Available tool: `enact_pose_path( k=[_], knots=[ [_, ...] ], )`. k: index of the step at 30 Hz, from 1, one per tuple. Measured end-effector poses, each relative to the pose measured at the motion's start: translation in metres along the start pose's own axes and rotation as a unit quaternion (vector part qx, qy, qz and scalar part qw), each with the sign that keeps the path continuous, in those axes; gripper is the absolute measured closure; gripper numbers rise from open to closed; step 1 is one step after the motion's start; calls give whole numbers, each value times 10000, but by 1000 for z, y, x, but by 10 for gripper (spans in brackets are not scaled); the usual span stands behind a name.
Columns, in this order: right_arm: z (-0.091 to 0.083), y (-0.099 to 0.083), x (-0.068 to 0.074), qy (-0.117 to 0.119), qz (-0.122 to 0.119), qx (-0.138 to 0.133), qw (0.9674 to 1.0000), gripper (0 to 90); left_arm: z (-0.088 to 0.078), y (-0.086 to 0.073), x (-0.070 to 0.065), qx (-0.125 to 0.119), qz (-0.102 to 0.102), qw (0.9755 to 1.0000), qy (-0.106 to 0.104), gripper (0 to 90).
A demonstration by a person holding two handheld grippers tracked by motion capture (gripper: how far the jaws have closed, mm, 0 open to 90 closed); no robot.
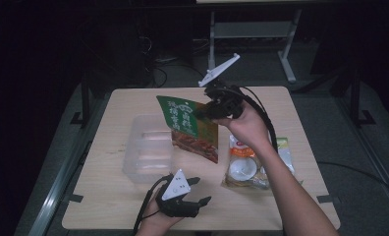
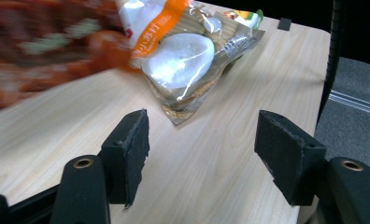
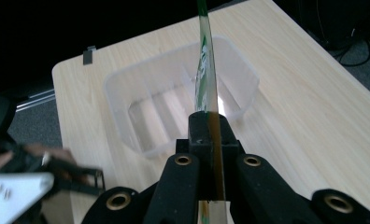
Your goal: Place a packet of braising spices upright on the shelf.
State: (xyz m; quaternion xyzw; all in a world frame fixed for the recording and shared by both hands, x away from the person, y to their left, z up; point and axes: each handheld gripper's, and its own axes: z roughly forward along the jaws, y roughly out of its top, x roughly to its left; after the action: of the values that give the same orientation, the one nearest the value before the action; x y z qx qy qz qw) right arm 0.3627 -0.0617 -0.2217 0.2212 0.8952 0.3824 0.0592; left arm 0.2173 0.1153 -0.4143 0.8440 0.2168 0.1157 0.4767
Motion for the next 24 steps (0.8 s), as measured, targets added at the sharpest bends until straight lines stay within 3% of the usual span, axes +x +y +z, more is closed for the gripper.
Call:
enact_pose_path(
  k=[4,16,24],
  knots=[
    [14,23,-1,1,-111,-23,9999,897,3,-3,-2,10,55,10000,-49,312],
    [46,56,-15,129,-153,-78,9998,897,9,-8,-3,75,292,9995,-127,299],
    [69,77,-23,129,-206,-148,9996,898,11,-10,-3,63,287,9994,-158,297]
  ],
)
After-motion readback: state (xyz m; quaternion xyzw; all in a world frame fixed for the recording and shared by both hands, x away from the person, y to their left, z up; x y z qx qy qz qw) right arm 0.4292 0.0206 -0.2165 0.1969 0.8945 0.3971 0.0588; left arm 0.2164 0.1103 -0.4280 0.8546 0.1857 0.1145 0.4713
